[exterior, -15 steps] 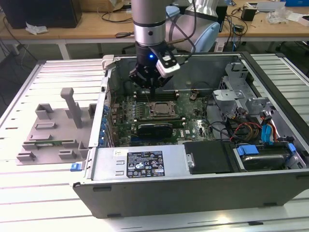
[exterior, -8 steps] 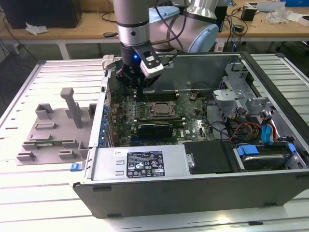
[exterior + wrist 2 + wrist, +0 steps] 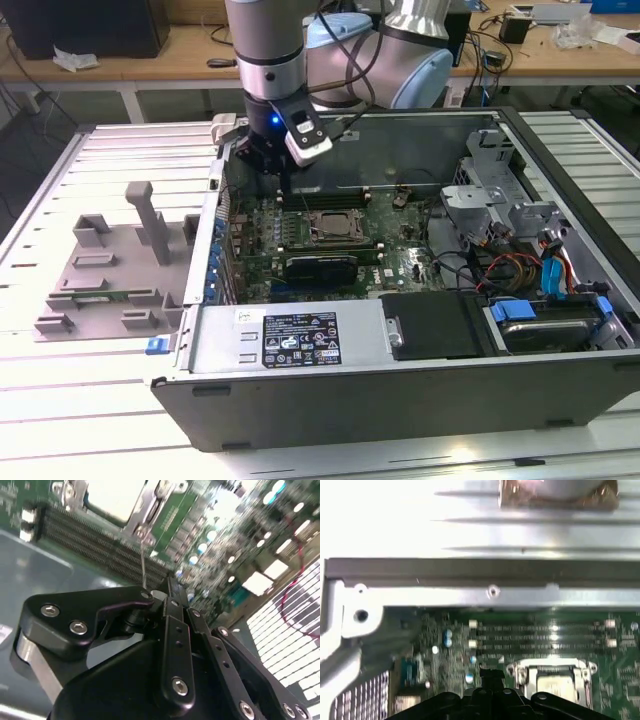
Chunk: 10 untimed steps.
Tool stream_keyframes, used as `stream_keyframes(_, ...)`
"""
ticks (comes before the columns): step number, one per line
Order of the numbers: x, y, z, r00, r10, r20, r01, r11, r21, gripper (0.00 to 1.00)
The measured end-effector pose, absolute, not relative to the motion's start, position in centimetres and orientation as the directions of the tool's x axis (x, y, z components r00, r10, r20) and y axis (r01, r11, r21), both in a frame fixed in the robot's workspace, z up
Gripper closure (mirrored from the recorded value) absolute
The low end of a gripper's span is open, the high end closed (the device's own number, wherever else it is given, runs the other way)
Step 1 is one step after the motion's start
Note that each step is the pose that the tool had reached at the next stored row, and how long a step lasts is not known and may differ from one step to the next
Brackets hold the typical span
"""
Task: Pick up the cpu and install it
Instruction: 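Install the first cpu locking lever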
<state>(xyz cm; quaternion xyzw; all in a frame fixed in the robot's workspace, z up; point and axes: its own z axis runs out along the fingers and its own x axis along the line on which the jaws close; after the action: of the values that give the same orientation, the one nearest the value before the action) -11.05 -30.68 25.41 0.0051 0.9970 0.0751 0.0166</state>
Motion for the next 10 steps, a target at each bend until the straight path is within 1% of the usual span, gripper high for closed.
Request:
stream_keyframes(2,-11.0,-30.7,25.4,-0.999,0.013,-0.032,0.008,0.988,0.156,0.89)
stream_keyframes(10,-9.9,-30.7,25.4,-0.999,0.013,-0.032,0.008,0.988,0.156,0.89)
